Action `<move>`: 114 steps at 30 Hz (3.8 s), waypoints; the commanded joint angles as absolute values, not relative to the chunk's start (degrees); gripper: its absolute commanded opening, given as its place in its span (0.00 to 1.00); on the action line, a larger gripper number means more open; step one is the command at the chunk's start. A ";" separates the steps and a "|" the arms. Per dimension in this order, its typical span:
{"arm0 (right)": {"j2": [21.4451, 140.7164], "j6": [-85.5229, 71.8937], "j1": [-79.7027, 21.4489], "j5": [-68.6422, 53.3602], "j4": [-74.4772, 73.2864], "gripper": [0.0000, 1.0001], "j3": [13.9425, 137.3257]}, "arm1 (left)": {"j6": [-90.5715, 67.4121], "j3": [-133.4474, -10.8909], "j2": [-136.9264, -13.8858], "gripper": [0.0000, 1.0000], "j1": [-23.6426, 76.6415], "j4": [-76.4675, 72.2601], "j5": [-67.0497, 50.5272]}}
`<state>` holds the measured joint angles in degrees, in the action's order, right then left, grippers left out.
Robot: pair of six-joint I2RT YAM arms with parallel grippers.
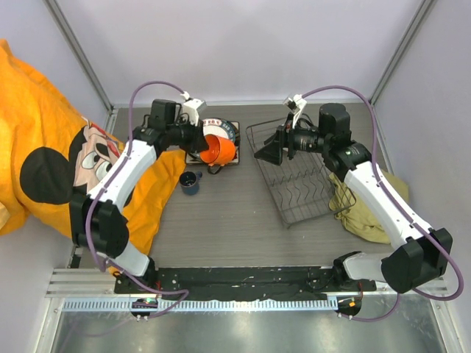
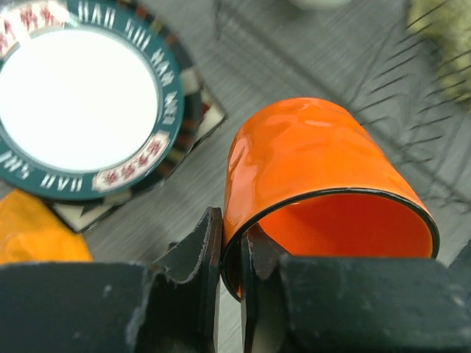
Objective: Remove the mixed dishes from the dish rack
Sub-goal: Place the cup at the center of the board, then pick up the bowl from the dish rack.
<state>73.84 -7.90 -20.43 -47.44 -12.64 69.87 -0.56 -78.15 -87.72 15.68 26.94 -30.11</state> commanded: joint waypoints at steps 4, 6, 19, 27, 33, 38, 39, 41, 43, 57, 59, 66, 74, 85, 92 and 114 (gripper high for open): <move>71.11 -3.43 -20.39 -41.05 -15.99 0.80 71.46 | 9.49 -86.56 -97.54 0.00 19.06 44.64 -20.41; 70.93 -3.34 -20.39 -40.78 -16.17 0.80 71.37 | 10.28 -88.32 -99.31 0.00 20.21 47.01 -18.64; 70.49 -3.34 -20.39 -41.13 -16.08 0.81 70.31 | 12.13 -95.44 -108.28 0.00 25.84 51.76 -9.93; 69.87 -2.73 -20.39 -39.64 -16.43 0.82 70.31 | 13.18 -99.49 -112.76 0.00 26.46 54.40 -7.91; 69.17 -2.20 -20.48 -35.07 -16.79 0.82 70.49 | 13.45 -99.93 -113.90 0.00 26.45 54.67 -7.29; 69.61 -2.02 -20.48 -33.49 -17.23 0.83 70.66 | 13.80 -100.55 -114.70 0.00 26.46 54.93 -7.47; 69.61 -1.93 -20.39 -33.49 -17.40 0.83 70.66 | 13.80 -100.63 -114.70 0.00 26.46 54.93 -7.56; 69.70 -1.93 -20.39 -33.40 -17.49 0.83 70.75 | 13.71 -100.81 -114.96 0.00 26.46 54.93 -7.47; 69.70 -1.85 -20.39 -33.31 -17.58 0.83 70.84 | 13.71 -100.90 -115.05 0.00 26.46 54.84 -7.47; 69.17 -0.35 -20.39 -27.87 -18.11 0.84 70.66 | 13.62 -101.51 -116.45 0.02 26.46 54.84 -8.70; 69.43 -0.26 -20.39 -25.93 -18.19 0.84 70.66 | 13.62 -101.43 -116.54 0.04 26.54 54.93 -9.14; 70.93 2.37 -20.39 -20.83 -18.63 0.84 71.19 | 13.62 -100.90 -116.72 0.10 26.54 54.67 -9.93; 72.33 4.04 -20.39 -16.17 -19.16 0.84 71.98 | 14.06 -100.55 -116.46 0.19 26.54 54.40 -10.46; 74.70 7.29 -20.04 -9.85 -19.07 0.83 72.33 | 14.15 -100.11 -115.58 0.36 26.54 54.05 -11.07; 78.65 12.21 -19.51 -6.07 -18.72 0.81 72.95 | 13.89 -101.16 -112.86 0.64 26.54 53.88 -11.16; 100.71 23.73 -18.63 -1.32 -19.86 0.73 83.84 | 13.36 -98.79 -100.37 1.00 24.87 49.13 -13.88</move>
<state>98.59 21.19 -19.00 -2.83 -20.36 79.57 13.89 -99.90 -103.44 25.39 51.75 -12.03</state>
